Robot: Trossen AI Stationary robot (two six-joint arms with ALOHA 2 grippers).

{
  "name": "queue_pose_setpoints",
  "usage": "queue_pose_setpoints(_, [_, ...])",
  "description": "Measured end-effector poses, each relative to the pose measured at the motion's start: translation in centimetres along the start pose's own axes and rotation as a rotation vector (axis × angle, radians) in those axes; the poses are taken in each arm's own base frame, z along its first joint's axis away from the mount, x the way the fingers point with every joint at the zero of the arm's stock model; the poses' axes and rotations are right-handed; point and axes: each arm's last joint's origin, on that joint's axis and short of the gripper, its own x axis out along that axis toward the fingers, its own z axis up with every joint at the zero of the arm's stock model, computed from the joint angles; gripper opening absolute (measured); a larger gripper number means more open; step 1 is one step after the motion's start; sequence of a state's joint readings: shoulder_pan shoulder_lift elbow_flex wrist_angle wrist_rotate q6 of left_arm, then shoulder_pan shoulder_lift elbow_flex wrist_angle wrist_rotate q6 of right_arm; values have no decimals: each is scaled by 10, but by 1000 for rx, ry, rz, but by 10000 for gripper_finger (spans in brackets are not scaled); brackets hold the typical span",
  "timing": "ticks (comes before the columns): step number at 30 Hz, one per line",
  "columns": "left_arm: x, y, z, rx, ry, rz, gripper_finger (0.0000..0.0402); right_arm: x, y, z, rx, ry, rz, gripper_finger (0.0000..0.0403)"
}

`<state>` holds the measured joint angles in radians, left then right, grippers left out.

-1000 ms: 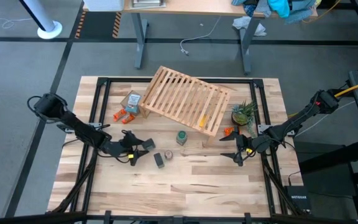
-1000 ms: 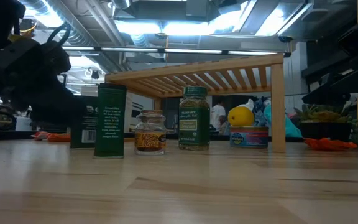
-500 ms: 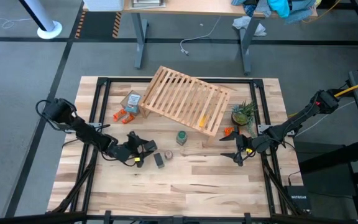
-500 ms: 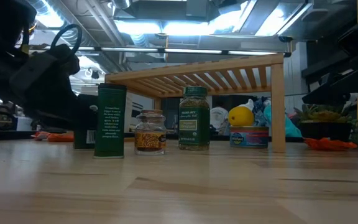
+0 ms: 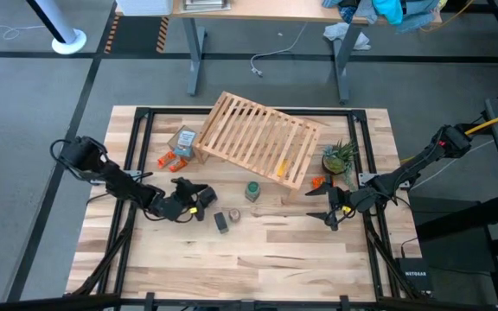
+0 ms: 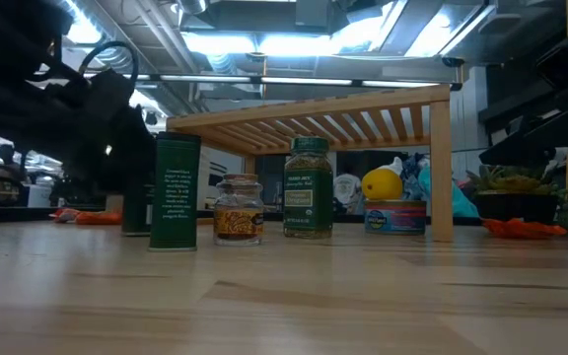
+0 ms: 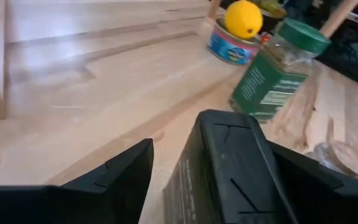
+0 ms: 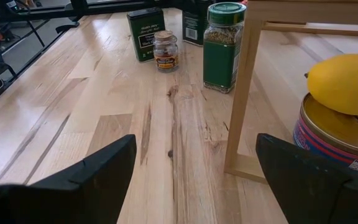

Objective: Shelf spices
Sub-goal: Remove the green seasoning can from the shelf

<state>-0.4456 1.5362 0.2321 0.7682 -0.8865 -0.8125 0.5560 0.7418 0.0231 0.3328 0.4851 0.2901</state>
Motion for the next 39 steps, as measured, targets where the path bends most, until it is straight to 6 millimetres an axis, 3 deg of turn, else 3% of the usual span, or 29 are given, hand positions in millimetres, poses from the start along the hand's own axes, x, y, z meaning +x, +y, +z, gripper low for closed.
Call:
queue_pose_setpoints(9, [12,3,-13,-117,-38,110,269,0,0,0,0,1,-1,337])
queue_pose_setpoints(20, [39,-15,-34,-152,-230,273,269,0,0,0,-1,1,0,337])
queue_pose_setpoints(27, [48,-24,-36,-204,-355,330,269,0,0,0,-1,1,0,337])
queue_pose_setpoints(39, [55,-17,-34,-273,-477,401,269,0,0,0,-1,1,-1,337])
